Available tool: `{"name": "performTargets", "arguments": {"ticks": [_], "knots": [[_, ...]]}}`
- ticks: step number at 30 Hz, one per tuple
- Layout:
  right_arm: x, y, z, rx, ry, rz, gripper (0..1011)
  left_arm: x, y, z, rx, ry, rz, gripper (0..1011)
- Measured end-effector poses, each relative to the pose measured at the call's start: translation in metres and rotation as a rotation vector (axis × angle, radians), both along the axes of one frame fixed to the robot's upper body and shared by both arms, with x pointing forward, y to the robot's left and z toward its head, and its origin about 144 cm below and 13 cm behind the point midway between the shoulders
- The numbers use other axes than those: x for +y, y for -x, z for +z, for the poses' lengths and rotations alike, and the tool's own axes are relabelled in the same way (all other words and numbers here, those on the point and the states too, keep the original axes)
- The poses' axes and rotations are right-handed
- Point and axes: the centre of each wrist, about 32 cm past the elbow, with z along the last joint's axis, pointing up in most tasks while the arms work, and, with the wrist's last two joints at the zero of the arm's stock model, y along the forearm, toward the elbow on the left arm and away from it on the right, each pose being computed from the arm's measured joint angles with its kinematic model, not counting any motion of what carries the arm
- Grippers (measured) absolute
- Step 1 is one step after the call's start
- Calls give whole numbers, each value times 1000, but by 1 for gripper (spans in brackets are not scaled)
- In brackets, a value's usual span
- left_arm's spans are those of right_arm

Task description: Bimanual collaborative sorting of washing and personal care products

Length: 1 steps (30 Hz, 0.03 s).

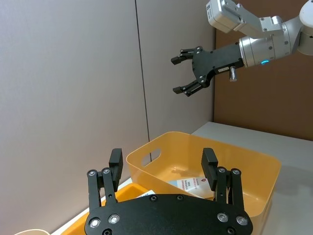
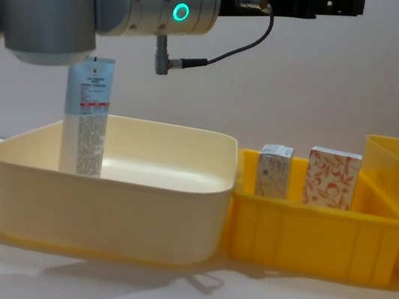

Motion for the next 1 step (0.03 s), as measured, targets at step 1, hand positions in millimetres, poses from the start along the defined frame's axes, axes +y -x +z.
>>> {"name": "performTargets", "arguments": {"ticks": [1], "knots": [[0,0,0,-2,-3,-1,998,0,0,0,0,0,0,1003]]}}
